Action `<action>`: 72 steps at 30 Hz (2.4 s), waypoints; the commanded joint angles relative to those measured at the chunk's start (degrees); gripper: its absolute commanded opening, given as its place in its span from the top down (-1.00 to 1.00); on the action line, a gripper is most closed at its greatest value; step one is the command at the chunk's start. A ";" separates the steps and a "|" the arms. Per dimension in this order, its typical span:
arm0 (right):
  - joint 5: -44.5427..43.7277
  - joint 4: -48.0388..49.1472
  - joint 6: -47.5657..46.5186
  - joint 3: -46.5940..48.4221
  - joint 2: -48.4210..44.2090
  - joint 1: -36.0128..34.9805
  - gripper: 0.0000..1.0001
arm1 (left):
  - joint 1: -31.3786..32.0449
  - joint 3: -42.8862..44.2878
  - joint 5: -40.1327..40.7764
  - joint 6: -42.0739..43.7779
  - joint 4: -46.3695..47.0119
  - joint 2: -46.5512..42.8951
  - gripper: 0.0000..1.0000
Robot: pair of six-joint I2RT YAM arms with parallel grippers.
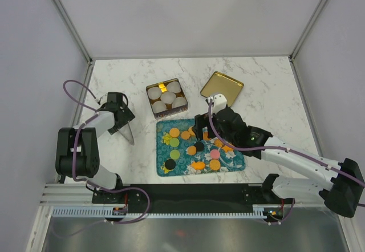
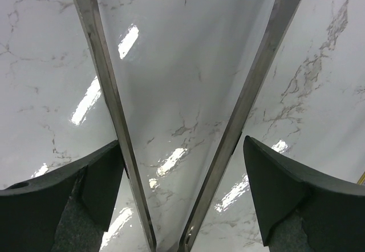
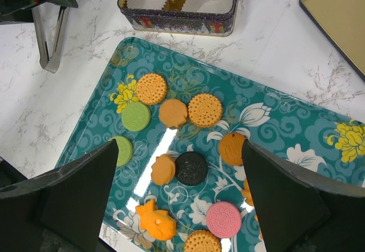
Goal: Pack the cookies
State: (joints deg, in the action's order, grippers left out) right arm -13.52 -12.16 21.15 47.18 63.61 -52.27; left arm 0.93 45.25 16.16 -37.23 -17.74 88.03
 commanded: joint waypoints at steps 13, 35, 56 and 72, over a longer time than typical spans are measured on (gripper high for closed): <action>2.53 0.30 -1.11 -0.16 -1.92 -0.02 -0.96 | 0.74 2.56 -1.05 1.29 -3.79 1.62 -0.43; -2.47 -0.66 -1.99 3.26 0.54 0.06 -0.96 | 13.56 9.41 -1.22 8.40 -18.55 -23.32 -0.25; -15.48 -9.98 -0.41 9.08 -2.61 2.52 -0.96 | 34.74 13.90 -9.04 13.33 -34.12 -37.31 -0.07; -17.33 -14.55 3.20 6.00 -7.63 2.61 -0.96 | 47.58 10.55 -10.54 12.27 -31.31 -31.88 -0.06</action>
State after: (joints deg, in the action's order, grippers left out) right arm -29.43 -25.63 23.44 53.41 57.58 -49.76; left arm 47.07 55.75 6.90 -26.37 -51.75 54.00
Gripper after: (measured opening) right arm 0.982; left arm 0.535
